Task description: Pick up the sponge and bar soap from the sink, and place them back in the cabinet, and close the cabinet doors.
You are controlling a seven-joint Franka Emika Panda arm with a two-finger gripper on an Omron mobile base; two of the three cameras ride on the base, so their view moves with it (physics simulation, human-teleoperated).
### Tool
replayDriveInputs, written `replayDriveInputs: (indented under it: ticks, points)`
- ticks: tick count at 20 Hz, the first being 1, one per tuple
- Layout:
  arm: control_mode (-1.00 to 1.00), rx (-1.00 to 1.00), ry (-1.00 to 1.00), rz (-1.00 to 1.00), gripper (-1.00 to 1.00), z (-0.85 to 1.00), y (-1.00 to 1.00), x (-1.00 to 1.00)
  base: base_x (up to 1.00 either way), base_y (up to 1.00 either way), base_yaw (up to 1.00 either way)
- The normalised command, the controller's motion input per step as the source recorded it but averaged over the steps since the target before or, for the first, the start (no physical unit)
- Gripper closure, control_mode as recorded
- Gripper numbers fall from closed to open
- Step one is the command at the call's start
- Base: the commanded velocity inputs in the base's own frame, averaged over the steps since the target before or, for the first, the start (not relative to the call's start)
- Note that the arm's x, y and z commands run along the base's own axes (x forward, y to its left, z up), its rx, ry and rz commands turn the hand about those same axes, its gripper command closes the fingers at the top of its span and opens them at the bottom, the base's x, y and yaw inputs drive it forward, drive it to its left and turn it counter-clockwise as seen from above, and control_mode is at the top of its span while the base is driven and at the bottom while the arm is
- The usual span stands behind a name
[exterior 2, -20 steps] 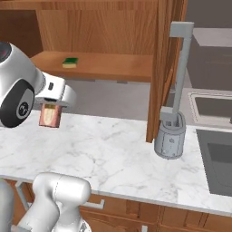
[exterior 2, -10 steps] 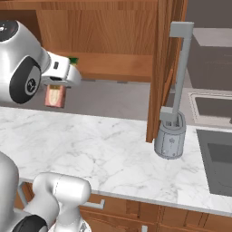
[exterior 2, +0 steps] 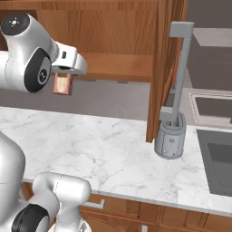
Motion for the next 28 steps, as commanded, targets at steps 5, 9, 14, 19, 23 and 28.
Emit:
replayDriveInputs:
  ticks: [5,9,14,19,23,28]
  points:
    - [-1.0,0.0,-0.14,0.0,1.0,0.01,-0.09,0.3,0.0,0.0,0.0]
    - [-1.0,0.0,-0.13,0.0,1.0,0.0,-0.07,0.37,0.0,0.0,0.0]
    - [-1.0,0.0,-0.1,0.0,1.0,0.06,-0.02,0.45,0.0,0.0,0.0]
    - [-1.0,0.0,-0.02,0.0,1.0,0.25,0.0,0.43,0.0,0.0,0.0]
    - [-1.0,0.0,0.0,0.0,1.0,0.26,0.0,0.41,0.0,0.0,0.0]
    - [-1.0,0.0,0.0,0.0,1.0,0.19,0.0,0.43,0.0,0.0,0.0]
